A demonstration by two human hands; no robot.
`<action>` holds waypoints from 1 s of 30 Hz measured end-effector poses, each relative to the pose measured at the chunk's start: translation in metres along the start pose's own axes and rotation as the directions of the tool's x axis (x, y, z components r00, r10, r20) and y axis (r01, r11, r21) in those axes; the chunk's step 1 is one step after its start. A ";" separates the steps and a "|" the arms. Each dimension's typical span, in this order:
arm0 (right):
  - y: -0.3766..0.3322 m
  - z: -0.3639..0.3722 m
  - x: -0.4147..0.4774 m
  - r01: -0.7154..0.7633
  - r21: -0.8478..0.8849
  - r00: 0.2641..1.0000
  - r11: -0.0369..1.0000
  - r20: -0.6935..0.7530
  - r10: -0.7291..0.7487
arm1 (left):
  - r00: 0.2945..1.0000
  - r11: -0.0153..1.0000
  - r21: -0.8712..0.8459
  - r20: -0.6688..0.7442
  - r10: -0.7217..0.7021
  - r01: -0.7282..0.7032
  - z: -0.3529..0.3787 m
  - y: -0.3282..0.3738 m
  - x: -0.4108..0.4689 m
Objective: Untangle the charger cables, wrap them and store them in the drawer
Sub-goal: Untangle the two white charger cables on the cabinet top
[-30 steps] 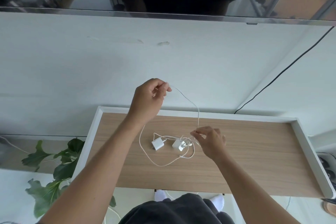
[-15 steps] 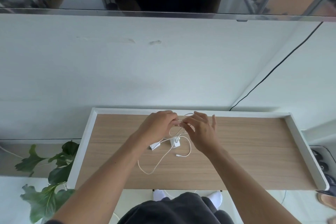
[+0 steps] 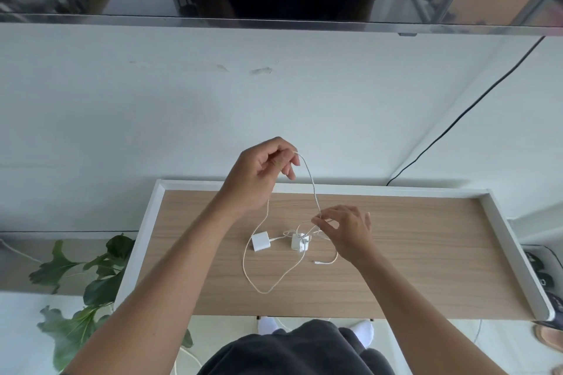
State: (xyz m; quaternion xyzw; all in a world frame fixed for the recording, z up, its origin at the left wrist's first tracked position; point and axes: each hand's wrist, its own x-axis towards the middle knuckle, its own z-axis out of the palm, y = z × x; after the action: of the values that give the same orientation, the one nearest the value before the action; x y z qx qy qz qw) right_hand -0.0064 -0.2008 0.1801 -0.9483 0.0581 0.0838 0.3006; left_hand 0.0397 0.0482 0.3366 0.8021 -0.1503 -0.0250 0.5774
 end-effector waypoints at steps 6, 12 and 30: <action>-0.014 -0.005 0.001 0.056 -0.080 0.998 0.995 -0.008 -0.057 | 0.972 0.859 0.502 -0.232 0.021 0.101 0.006 -0.038 -0.001; -0.030 -0.005 -0.001 0.187 -0.224 0.978 0.956 -0.052 -0.204 | 0.987 0.714 0.690 0.005 0.162 -0.121 0.032 -0.048 -0.011; 0.000 0.000 0.000 0.005 -0.105 0.998 0.994 0.066 0.002 | 0.999 0.992 -0.123 -0.046 0.010 -0.016 0.005 -0.002 0.008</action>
State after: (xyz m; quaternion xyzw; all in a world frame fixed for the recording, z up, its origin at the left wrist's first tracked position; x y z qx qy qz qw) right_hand -0.0063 -0.2008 0.1805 -0.9595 0.0429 0.1180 0.2522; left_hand 0.0465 0.0421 0.3344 0.7644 -0.1407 -0.0125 0.6291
